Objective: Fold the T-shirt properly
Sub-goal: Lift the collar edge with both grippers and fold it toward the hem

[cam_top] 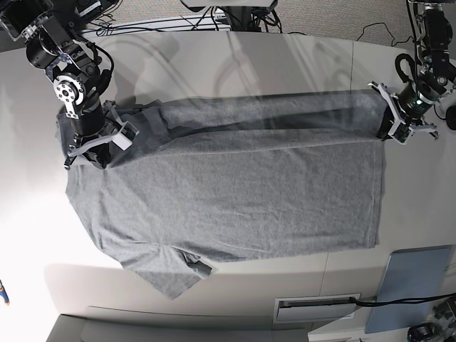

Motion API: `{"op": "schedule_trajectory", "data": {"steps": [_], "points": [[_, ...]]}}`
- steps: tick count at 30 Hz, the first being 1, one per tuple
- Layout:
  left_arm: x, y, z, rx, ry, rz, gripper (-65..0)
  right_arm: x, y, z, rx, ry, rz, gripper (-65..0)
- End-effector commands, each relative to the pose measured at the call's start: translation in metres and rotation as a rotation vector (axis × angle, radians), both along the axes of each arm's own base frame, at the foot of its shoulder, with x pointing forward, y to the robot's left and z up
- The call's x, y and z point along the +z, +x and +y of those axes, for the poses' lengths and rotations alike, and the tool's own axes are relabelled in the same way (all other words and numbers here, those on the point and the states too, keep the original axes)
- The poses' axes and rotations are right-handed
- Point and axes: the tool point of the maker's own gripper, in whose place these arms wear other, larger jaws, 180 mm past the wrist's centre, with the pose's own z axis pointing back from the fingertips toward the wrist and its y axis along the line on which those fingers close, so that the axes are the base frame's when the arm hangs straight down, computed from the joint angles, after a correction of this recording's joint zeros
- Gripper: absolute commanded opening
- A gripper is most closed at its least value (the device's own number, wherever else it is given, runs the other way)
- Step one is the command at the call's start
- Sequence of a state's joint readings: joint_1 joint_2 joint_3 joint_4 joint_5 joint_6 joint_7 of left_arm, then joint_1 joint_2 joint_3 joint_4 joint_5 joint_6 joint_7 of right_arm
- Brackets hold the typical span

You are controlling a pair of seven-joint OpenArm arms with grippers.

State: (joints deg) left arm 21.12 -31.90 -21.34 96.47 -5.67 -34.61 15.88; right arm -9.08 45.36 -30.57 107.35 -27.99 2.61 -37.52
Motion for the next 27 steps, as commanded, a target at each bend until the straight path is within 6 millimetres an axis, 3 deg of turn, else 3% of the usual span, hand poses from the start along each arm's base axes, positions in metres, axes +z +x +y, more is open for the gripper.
{"op": "schedule_trajectory", "data": {"steps": [1,6,27], "points": [[0.015,0.009,0.003,-0.004,0.001,-0.05,-65.0,0.015,0.008,-0.003,0.001,-0.013,-0.052,-65.0],[0.024,0.02,0.003,-0.004,0.001,-0.082,-65.0,0.015,0.008,-0.003,0.001,-0.013,-0.052,-65.0],[0.022,0.019,0.005,0.001,0.008,-0.07,-65.0,0.026,0.019,0.001,0.013,0.007,-0.084,-65.0]]}}
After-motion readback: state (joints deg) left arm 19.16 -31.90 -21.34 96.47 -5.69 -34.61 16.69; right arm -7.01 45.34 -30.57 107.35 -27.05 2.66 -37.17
